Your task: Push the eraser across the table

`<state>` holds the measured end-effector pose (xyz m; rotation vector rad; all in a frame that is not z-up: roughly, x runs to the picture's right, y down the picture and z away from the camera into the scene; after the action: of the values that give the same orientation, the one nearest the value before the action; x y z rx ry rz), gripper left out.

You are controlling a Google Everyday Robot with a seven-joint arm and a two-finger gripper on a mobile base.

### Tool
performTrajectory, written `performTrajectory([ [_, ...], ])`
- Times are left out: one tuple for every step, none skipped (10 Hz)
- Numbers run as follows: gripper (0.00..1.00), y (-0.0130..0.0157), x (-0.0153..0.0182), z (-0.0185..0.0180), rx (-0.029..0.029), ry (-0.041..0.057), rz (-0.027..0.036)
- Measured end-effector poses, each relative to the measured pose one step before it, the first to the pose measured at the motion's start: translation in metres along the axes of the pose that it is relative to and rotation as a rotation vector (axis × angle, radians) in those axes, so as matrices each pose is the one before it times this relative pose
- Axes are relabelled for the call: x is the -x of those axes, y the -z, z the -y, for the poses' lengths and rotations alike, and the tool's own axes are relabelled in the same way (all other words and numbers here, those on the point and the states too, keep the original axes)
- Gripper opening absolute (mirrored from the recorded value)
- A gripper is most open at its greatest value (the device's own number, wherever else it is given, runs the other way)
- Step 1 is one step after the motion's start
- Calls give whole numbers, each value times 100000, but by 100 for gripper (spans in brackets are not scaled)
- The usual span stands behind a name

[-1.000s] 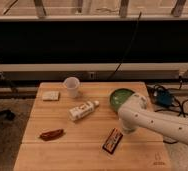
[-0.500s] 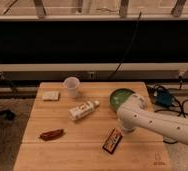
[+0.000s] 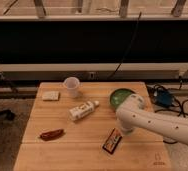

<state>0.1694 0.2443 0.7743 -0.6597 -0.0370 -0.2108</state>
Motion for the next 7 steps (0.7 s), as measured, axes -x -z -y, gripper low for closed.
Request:
performTrajectory([
  [17,3,-30,70,24,-23,195],
  [17,-247,-176,-30,444,-365,369],
  [17,-269,-155,-54,533,-684,598],
  [17,-314,-354,-1,416,-840,408],
  [17,-307,-292,-43,575,-827,467],
  [17,-238,-262,-82,469,-634,266],
  [17,-217,-344,-107,475,-790,266],
])
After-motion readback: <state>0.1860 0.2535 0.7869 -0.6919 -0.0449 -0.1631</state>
